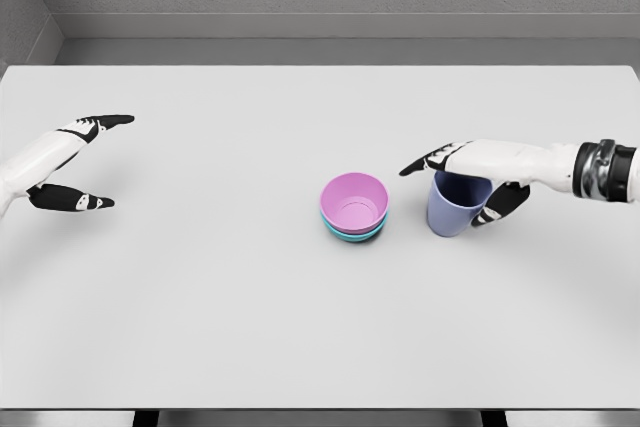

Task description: Stacking bowl and cup with both arms

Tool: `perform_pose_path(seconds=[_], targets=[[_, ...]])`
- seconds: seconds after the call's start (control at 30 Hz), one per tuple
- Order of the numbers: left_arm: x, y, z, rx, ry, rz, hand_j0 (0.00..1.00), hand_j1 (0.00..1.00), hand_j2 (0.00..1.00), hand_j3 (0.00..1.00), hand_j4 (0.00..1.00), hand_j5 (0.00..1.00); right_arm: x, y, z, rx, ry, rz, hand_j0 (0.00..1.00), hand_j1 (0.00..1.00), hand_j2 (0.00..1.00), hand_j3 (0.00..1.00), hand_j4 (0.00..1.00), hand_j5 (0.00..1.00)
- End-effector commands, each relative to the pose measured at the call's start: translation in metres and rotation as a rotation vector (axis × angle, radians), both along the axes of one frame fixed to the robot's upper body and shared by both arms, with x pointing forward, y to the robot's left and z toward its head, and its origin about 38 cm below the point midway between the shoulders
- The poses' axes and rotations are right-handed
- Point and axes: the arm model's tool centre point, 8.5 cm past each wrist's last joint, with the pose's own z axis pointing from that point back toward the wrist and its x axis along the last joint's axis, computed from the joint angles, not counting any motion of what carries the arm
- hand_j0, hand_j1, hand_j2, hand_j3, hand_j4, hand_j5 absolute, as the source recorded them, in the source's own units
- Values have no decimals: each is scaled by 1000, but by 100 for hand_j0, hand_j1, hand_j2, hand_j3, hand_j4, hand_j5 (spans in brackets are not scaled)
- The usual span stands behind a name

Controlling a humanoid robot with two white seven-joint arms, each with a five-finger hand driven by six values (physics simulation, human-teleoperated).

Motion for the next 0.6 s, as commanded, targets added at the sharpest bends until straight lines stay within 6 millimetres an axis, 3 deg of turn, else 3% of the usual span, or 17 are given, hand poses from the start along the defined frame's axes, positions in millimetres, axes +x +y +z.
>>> perform_pose_path(seconds=[0.0,0.13,0.57], targets=[[0,0,1,-6,0,2,100,100,100,100,100,100,0,-1,0,1,3,-3,78,78,78,78,78,78],[1,-3,-1,-16,-1,-1,100,100,100,100,100,100,0,-1,0,1,3,-4,69,69,69,69,69,69],[1,-4,-1,-14,1,-6,100,100,100,100,100,100,3,0,12,1,-27,7,69,69,69,69,69,69]])
